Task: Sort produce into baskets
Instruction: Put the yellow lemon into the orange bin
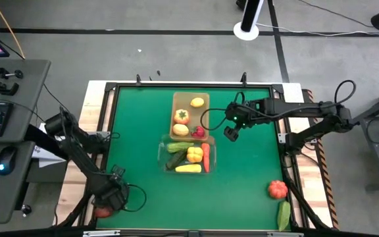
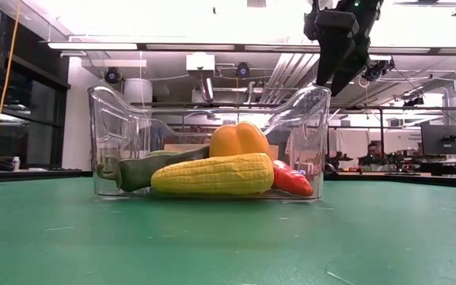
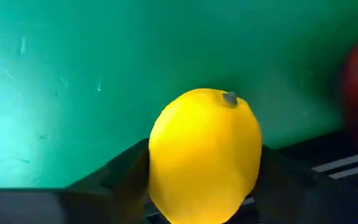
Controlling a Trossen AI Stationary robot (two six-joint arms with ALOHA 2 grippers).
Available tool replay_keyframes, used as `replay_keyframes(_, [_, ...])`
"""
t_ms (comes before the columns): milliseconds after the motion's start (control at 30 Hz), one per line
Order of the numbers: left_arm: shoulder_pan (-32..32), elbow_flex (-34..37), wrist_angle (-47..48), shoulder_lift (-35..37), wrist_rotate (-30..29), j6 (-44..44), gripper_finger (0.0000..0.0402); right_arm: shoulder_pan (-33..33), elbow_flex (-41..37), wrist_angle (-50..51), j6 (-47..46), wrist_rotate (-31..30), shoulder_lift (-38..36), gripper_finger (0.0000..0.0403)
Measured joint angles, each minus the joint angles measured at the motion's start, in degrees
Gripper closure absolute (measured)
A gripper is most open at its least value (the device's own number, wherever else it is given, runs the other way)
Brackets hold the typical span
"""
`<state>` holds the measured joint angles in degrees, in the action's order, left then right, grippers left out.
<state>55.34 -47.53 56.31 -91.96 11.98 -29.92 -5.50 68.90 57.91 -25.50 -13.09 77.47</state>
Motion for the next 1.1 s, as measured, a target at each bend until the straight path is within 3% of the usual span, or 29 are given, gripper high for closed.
replay_keyframes(133, [-3.3, 0.0, 0.3, 0.3, 0.1, -1.6, 0.0250, 0.0, 0.0, 0.0, 0.8, 0.0, 0.0, 0.0004])
replay_keyframes(300, [-9.9, -4.3, 7.1, 3.0, -0.7, -0.9, 0.0250, 0.0, 0.0, 0.1, 3.5, -0.4, -0.1, 0.0004])
replay_keyframes(400, [-13.8, -9.6, 11.9, 6.5, -4.0, -1.5, 0.0250, 0.0, 0.0, 0.2, 3.9, -2.2, -1.1, 0.0004])
replay_keyframes(567, [-19.0, -21.1, 18.2, 13.1, -17.0, -5.4, 0.0241, 0.3, 0.0, 0.3, 1.6, -5.6, -4.7, 0.0004])
replay_keyframes(733, [-24.1, -29.1, 17.8, 17.1, -37.7, -7.5, 0.0214, 2.5, 0.0, 0.5, -4.4, -10.9, -9.4, 0.0004])
replay_keyframes(833, [-29.9, -29.2, 11.5, 18.0, -46.8, -2.6, 0.0215, 4.8, 0.0, 0.5, -9.3, -14.8, -11.6, 0.0004])
replay_keyframes(933, [-38.3, -27.5, 0.2, 17.6, -49.4, 3.8, 0.0218, 7.5, 0.0, 0.5, -14.2, -18.9, -12.7, 0.0004])
replay_keyframes(1000, [-44.6, -24.3, -12.2, 17.1, -47.1, 9.3, 0.0217, 9.5, 0.0, 0.5, -18.2, -22.4, -12.9, 0.0004])
replay_keyframes(1100, [-54.0, -18.8, -34.5, 14.6, -37.0, 16.1, 0.0210, 12.1, 0.0, 0.1, -22.6, -27.0, -12.9, 0.0004])
